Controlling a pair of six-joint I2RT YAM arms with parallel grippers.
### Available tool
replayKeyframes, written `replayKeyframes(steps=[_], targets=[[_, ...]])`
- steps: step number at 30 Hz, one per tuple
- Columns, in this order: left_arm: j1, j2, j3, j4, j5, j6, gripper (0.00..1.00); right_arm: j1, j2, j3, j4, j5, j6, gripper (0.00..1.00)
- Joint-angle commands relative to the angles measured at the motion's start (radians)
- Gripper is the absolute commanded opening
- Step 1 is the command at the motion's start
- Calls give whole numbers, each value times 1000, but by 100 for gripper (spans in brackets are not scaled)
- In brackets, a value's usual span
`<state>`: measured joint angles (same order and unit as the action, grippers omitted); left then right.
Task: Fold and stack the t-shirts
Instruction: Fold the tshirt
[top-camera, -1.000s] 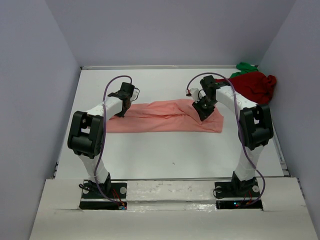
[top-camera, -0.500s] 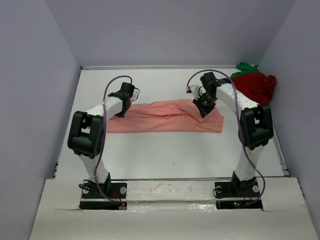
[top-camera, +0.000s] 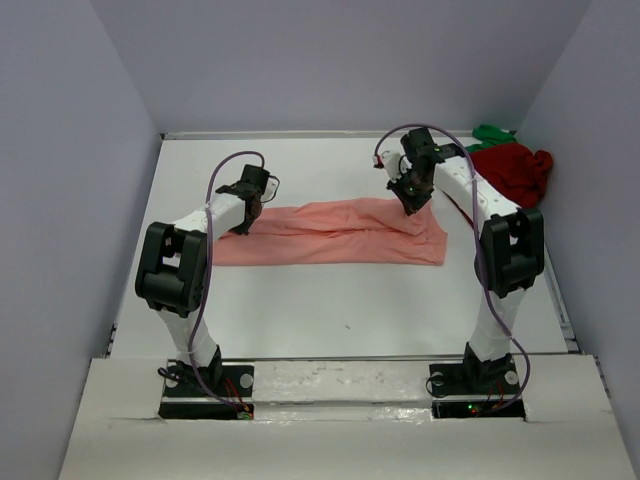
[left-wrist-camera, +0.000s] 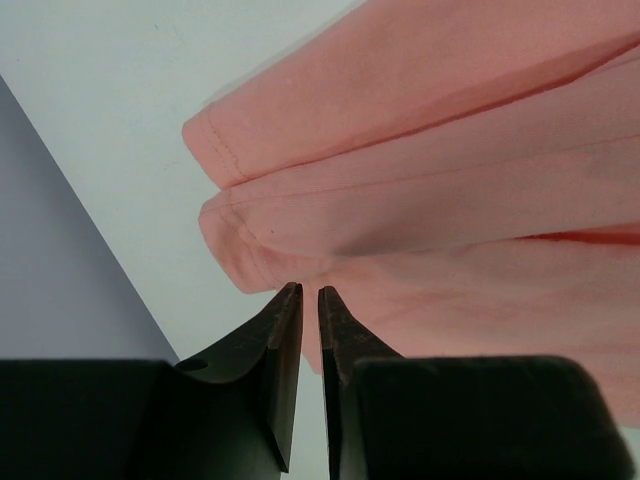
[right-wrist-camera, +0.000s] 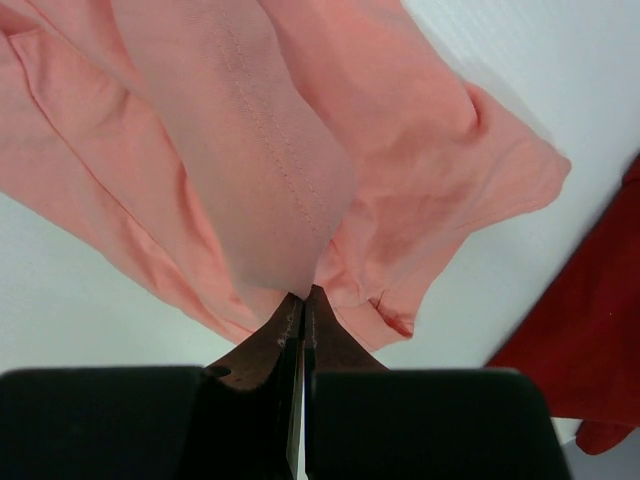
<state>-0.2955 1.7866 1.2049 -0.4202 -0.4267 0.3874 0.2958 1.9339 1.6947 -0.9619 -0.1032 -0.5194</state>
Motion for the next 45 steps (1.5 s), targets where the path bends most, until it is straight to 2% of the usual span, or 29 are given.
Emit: replayKeyframes(steps=[1, 17, 26, 39, 44, 45], targets=[[-8, -7, 19, -20, -7, 11, 25, 3, 17, 57, 3, 51, -10, 0], [-7, 2, 19, -22, -10, 11, 25, 42, 69, 98, 150, 158, -17, 0], [-8, -3, 13, -17, -17, 11, 25, 51, 154, 180, 192, 235, -34, 0], [-8, -6, 5, -12, -26, 15, 25, 51, 203, 88, 287, 384, -68, 0], [-8, -7, 2, -9, -29, 16, 25, 51, 235, 102, 307, 404, -64, 0], [-8, -9, 2, -11, -29, 16, 25, 51, 253, 112, 307, 414, -64, 9]])
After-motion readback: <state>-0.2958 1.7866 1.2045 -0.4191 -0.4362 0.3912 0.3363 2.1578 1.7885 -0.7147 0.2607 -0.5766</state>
